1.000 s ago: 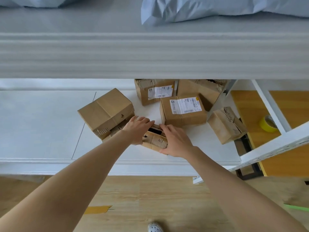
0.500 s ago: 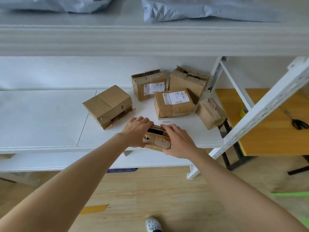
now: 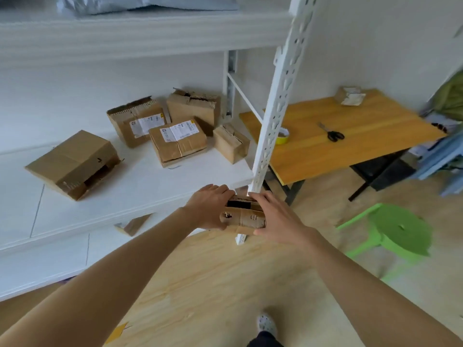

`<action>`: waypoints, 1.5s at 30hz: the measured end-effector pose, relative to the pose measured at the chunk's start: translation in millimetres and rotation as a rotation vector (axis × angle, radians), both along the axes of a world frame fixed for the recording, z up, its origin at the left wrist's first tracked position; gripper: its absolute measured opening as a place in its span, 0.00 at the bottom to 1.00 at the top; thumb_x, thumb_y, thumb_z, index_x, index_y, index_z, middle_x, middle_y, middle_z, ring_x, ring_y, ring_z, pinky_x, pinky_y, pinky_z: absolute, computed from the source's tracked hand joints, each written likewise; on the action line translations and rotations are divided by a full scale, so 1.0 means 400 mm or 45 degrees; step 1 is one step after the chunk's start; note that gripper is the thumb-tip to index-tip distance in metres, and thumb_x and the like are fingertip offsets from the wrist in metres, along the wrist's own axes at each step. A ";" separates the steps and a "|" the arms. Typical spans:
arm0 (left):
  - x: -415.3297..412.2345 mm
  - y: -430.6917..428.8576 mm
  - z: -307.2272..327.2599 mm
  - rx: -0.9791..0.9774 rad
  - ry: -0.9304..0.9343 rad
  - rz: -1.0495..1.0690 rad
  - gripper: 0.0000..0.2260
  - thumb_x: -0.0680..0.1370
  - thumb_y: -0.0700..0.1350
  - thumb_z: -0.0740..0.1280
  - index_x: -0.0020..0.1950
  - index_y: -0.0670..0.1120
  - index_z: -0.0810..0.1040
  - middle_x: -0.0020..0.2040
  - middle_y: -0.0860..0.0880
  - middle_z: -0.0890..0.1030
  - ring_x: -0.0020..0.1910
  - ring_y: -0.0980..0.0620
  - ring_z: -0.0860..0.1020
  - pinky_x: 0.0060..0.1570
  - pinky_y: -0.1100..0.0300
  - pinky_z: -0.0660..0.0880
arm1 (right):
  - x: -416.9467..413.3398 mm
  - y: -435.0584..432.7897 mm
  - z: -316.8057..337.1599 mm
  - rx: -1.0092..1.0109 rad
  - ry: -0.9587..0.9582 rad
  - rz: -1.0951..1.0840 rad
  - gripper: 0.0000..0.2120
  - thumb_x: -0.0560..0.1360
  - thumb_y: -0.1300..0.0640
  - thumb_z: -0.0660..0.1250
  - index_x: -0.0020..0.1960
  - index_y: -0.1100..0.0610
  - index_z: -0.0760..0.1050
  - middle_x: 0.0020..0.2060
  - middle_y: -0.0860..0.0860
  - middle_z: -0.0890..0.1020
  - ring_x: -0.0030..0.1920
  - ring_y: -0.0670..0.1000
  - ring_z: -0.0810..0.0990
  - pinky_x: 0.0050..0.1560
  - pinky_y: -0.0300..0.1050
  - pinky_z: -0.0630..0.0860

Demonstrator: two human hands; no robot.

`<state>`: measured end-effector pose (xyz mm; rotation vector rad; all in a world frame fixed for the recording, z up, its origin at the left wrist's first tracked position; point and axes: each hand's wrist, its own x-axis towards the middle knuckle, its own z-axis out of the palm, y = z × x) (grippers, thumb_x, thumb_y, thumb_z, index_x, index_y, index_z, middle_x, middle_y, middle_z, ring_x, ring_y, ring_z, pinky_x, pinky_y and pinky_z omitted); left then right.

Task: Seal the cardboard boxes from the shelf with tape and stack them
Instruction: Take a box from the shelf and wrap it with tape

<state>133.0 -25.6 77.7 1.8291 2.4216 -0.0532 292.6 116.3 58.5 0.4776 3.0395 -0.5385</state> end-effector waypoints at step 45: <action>-0.219 1.527 -0.131 0.017 -0.271 0.237 0.40 0.70 0.59 0.72 0.75 0.55 0.54 0.70 0.53 0.63 0.68 0.50 0.65 0.60 0.53 0.72 | -0.254 1.581 -0.069 0.069 -0.205 0.036 0.43 0.71 0.46 0.74 0.77 0.49 0.53 0.74 0.49 0.59 0.71 0.55 0.64 0.69 0.54 0.66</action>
